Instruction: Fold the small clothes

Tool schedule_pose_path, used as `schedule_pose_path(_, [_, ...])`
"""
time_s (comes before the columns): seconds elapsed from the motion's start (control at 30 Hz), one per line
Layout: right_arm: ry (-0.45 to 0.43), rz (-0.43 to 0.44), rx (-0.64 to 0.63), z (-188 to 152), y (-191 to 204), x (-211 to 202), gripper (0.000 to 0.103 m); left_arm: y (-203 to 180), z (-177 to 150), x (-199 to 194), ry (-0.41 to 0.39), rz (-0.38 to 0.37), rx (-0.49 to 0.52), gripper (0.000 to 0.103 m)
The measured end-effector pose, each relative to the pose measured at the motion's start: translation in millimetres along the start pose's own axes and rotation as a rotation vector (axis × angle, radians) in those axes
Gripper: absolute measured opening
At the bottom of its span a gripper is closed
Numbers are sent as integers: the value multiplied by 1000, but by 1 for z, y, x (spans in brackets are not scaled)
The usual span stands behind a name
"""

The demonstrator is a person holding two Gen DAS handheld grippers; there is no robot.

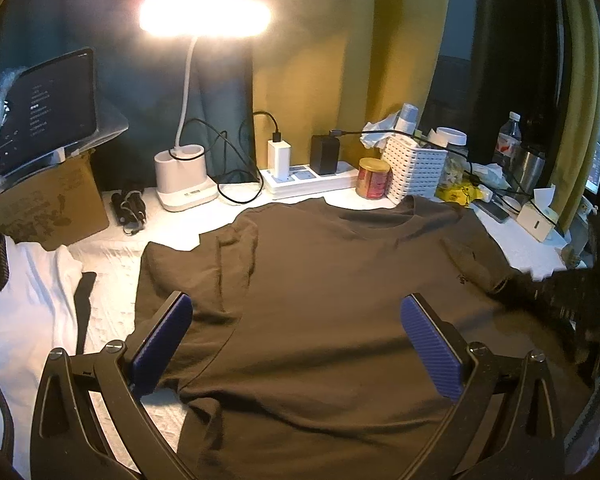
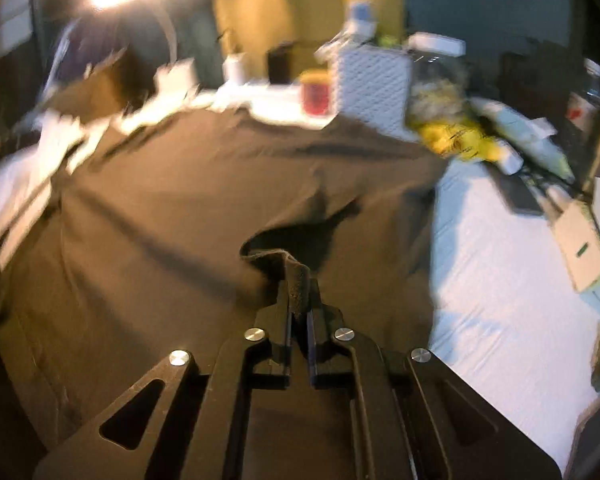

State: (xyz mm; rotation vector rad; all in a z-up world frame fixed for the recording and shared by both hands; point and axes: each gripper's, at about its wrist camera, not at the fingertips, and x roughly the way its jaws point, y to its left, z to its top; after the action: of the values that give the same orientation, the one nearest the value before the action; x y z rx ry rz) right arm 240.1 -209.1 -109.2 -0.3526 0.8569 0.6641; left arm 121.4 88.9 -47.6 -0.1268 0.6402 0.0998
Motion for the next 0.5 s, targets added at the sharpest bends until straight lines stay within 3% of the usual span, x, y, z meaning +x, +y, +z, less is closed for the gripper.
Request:
schedule_pose_path(0.07, [39,-21,-33,-7,11,5,12,0,-1,-1,-1,-10,-1,102])
schedule_pose_path(0.13, [67,-10,-51,-14,22,5,26,1,-2,-2,-1,-18,-3,102])
schedule_pose_path(0.2, [67,19,-49,-16,29,0,52,3,-3,-2,-1,-23,-9,102])
schedule_pose_path(0.23, [70,42,-53,-16,34,-3,56,5,-4,-3,-2,-22,-13,102])
schedule_pose_path(0.4, [23,82,-35,2,45,-13,58,18,-7,-3,-4,-16,-38,102])
schedule_pose_path(0.5, [-8,36,34,25,32,-7,58,26,-8,-2,-4,-9,-47,102])
